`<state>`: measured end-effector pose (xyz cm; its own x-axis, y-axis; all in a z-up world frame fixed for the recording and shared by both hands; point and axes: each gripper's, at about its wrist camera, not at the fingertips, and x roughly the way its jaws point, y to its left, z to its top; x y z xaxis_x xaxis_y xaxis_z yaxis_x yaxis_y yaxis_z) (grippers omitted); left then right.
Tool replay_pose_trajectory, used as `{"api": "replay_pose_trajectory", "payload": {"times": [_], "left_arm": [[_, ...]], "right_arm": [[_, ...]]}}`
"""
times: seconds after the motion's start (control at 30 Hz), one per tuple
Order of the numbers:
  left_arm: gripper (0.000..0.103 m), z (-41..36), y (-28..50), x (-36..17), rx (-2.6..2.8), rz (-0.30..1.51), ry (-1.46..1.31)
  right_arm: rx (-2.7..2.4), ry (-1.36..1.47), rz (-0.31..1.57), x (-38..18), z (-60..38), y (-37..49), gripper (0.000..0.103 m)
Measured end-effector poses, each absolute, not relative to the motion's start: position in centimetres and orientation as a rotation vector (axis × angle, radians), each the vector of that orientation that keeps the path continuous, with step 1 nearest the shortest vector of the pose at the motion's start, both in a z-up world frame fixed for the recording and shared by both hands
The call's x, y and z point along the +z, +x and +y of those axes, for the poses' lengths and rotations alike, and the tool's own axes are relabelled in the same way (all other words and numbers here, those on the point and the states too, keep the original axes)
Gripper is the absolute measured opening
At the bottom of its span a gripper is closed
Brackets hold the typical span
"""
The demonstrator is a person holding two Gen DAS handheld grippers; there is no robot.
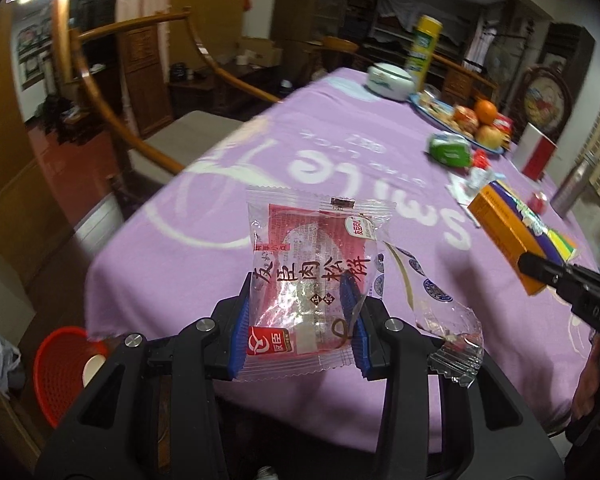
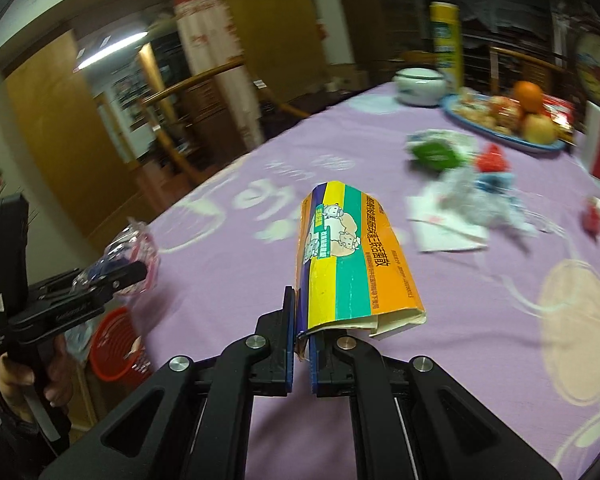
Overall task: Collect trash
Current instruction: 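Carry the packet and the snack box in both tools over the red basket, then open the left tool to drop the packet while the right tool releases the box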
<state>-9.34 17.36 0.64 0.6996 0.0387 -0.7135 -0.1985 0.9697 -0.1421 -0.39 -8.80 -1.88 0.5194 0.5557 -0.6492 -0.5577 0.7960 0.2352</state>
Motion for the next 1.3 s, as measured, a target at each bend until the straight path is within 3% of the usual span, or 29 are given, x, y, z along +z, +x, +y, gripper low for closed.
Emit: {"api": "replay_pose_trajectory", "payload": {"times": [0.63,1.3], "left_arm": [[0.042,34.9,-23.3,-4.6,0.585,0.839,-0.442],[0.042,44.0,-27.4,-17.7,0.741,1.062,-0.678]], "right_arm": [[1.174,-0.327,0.772,-0.9,14.0,-10.2,0.006],[1.321,-0.612,1.168,-16.0,33.8,-14.8,0.006]]}}
